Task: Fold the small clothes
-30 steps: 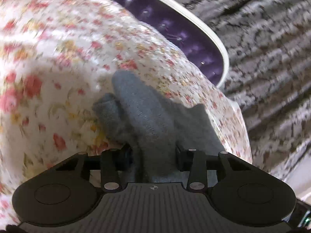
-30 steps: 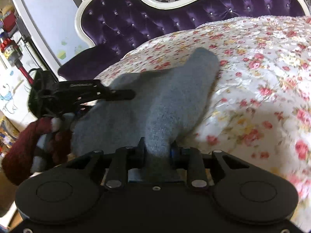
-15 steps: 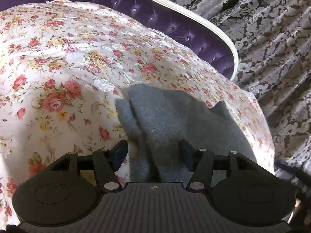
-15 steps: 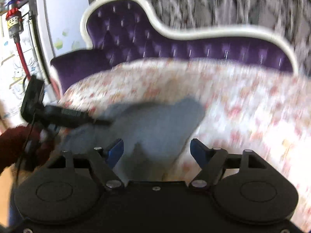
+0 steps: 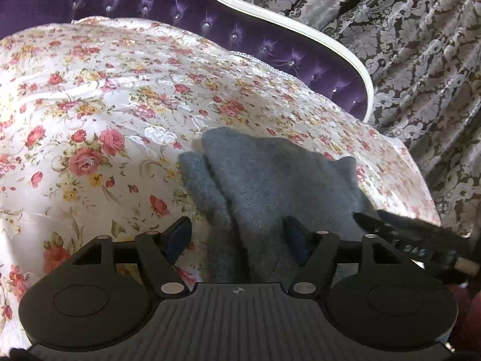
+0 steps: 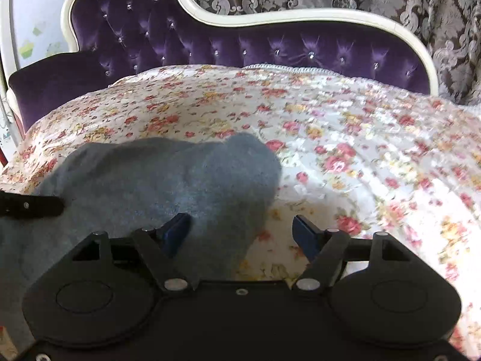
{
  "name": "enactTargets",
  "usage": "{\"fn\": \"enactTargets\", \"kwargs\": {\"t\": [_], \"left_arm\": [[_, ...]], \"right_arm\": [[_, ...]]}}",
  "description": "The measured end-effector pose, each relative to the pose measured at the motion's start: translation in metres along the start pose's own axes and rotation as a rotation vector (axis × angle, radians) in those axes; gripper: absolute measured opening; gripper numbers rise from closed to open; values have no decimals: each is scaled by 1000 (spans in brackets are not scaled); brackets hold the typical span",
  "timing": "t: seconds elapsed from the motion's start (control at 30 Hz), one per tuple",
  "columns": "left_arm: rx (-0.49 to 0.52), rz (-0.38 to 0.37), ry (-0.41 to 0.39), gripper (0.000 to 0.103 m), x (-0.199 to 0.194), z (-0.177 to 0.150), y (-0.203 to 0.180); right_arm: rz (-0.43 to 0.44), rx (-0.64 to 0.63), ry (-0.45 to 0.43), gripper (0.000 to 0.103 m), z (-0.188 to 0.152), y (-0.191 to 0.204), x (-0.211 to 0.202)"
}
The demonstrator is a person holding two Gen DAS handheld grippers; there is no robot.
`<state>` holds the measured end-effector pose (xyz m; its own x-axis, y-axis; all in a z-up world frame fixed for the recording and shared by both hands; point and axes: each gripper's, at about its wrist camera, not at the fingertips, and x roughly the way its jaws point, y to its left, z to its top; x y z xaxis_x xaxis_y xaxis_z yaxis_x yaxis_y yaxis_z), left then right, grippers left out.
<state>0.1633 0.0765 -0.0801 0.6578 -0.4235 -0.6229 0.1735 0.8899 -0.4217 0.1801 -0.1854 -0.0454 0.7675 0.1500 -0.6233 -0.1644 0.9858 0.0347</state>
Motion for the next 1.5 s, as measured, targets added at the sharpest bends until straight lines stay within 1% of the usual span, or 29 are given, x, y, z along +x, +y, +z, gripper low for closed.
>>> {"fn": "enactTargets", "kwargs": {"t": [0.03, 0.1, 0.17, 0.2, 0.27, 0.33, 0.4, 0.5, 0.53, 0.57, 0.63, 0.73, 0.8, 0.9, 0.97, 1.03, 1.13, 1.2, 1.37, 1.5], "left_arm": [[0, 15, -4, 69, -3, 0, -2], [12, 48, -30, 69, -14, 0, -8], [44, 83, -69, 74, -29, -4, -16], [69, 101, -87, 75, -37, -8, -21], [110, 131, -100, 76, -45, -15, -29], [157, 170, -63, 77, -42, -22, -34], [187, 192, -37, 79, -36, -29, -34], [163, 176, -20, 81, -36, -31, -31], [160, 174, -22, 81, -38, -30, -32], [164, 177, -31, 81, -42, -31, -34], [190, 200, -54, 81, -51, -32, -41], [236, 236, -78, 81, -62, -34, -58], [248, 277, -90, 81, -69, -36, -69], [261, 299, -113, 81, -80, -39, -85], [257, 308, -114, 81, -85, -41, -93], [246, 335, -115, 81, -90, -42, -101], [249, 385, -114, 81, -96, -47, -111], [258, 407, -115, 81, -100, -51, -116], [259, 398, -110, 81, -112, -63, -122], [250, 391, -93, 81, -116, -71, -125]], "right_arm": [[-1, 0, -17, 76, 2, 1, -9], [22, -1, -71, 75, 3, 1, -28], [45, -14, -104, 76, 3, 6, -42], [52, -28, -106, 77, -1, 8, -51], [46, -62, -65, 78, -8, 14, -52], [27, -87, -20, 79, -19, 16, -49], [23, -70, -18, 81, -28, 16, -50], [16, -24, -25, 88, -27, 12, -54], [10, -16, -38, 93, -26, 12, -59], [10, -9, -53, 97, -26, 12, -63], [20, 6, -78, 102, -26, 11, -72], [26, 26, -114, 102, -29, 12, -89], [21, 26, -135, 102, -29, 13, -98], [-9, 23, -183, 102, -29, 18, -116], [-37, 35, -211, 102, -28, 21, -128], [-74, 53, -204, 102, -28, 24, -135], [-130, 68, -166, 102, -29, 30, -141], [-124, 54, -154, 102, -32, 35, -145], [-97, 16, -150, 102, -43, 45, -158], [-42, 60, -135, 102, -50, 43, -163]]}}
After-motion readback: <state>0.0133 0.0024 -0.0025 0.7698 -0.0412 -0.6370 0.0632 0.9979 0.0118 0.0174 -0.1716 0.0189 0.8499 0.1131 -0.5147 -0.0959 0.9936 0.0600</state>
